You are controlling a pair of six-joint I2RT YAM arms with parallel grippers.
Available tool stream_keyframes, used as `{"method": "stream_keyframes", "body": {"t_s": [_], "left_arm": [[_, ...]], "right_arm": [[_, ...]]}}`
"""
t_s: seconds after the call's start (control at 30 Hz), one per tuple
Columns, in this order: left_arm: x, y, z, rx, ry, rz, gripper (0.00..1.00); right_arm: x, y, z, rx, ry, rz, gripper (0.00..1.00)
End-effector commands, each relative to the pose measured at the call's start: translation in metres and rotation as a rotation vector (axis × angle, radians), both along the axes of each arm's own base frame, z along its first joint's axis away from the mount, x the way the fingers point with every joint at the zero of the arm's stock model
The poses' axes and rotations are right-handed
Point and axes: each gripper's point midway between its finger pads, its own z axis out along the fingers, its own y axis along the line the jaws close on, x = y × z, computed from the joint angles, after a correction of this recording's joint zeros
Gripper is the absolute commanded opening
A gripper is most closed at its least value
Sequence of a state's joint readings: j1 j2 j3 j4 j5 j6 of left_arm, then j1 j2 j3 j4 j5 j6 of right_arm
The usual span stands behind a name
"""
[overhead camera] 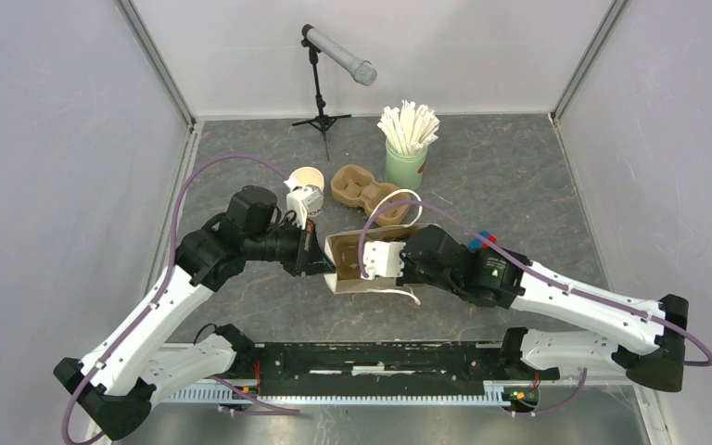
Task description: Pack the takeout coffee
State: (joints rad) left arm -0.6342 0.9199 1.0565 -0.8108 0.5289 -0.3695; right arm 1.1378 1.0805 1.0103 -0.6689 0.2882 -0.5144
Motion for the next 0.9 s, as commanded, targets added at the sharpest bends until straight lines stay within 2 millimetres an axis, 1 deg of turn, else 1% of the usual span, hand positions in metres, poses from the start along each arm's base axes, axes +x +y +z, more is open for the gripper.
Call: {"method": "stream_keyframes", "body": {"t_s": [0.0,0.23,0.4,0.6,0.67,0.83,0.87], "left_arm": [[0.0,-0.001,0.009,-0.026,-0.014,0.0,0.02],[0.001,0.003,0.011,-0.003,0.013,0.039,0.02],[-0.002,0.005,0.011,-0.003,0.067,0.083,0.02],[-0.005,0.004,0.019,-0.025,0.142,0.138,0.02],[-0.005,0.003,0.02,-0.026,0.166,0.152,0.02],[-0.007,0.006,0.013,0.038,0.27,0.191,0.02],[-0.008,0.007,0.011,0.054,0.287,0.196,0.02]], "right_arm": [[0.0,0.006,0.035,0.102,-0.009,-0.02,0.25],[0.0,0.012,0.081,0.199,-0.026,-0.019,0.28],[-0.004,0.017,0.109,0.261,-0.021,0.0,0.28],[-0.008,0.027,0.156,0.406,-0.034,0.021,0.29],[-0.009,0.028,0.169,0.45,-0.044,0.026,0.3],[-0.013,0.032,0.205,0.568,-0.058,0.044,0.32],[-0.013,0.032,0.21,0.586,-0.06,0.041,0.32]]}}
